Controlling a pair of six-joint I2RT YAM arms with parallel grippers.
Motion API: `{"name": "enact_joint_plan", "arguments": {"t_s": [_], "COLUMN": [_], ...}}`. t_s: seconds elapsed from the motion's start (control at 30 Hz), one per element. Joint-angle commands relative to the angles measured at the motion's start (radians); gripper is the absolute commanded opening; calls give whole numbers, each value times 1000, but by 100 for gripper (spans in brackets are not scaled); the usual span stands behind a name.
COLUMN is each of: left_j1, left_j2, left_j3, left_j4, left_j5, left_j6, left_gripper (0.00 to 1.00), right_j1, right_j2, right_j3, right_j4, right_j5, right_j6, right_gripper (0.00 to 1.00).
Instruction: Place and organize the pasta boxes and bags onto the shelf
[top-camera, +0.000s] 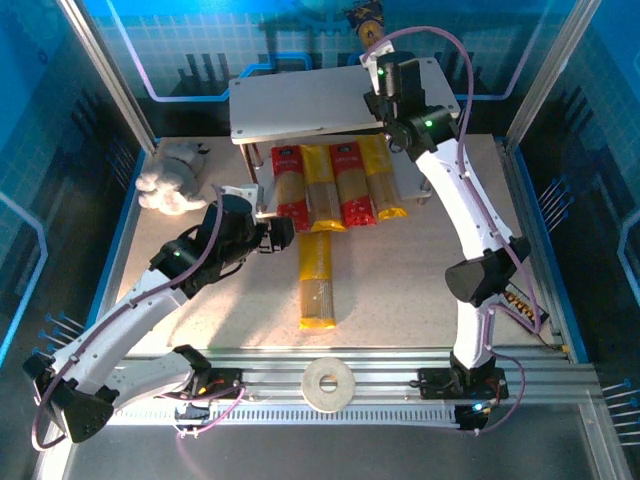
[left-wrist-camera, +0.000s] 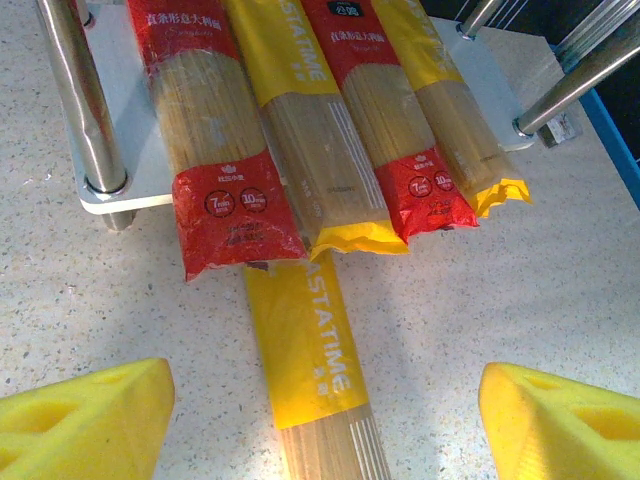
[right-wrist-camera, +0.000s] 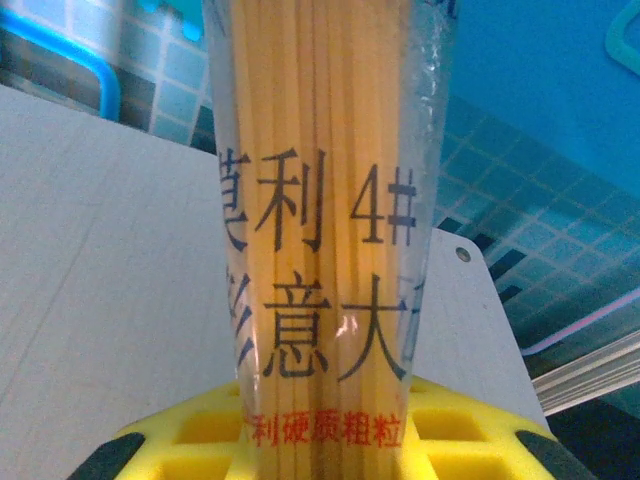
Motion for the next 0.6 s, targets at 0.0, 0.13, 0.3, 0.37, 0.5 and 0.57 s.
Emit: {"name": "enact_joint_plan", "arguments": {"t_s": [0.0,0.13,0.3,0.37,0.5,0.57], "left_j1": [11,12,13,14,14,15], "left_j2": [-14,-22,-18,-18,-19,-19], "left_j3": [-2,-10,-10,-10,-10,-10], "left_j4": [-9,-8,-5,-5,-5,-5], "left_j5": [4,3,9,10,13,13], "left_j6": [11,11,9,8,4,3], "left_gripper": [81,81,81,81,81,82], "right_j1": [-29,-43,-58,-59,-57,-56], "right_j2": [12,8,12,15,31,32], "right_j3": [65,47,41,50,87,94], "right_j4": [105,62,38,30,-8,-23], "right_j5": [17,-15,-40,-46,-53,-57], "right_j6": [49,78,93,93,88,95], "right_gripper": [0,0,7,9,20,22]}}
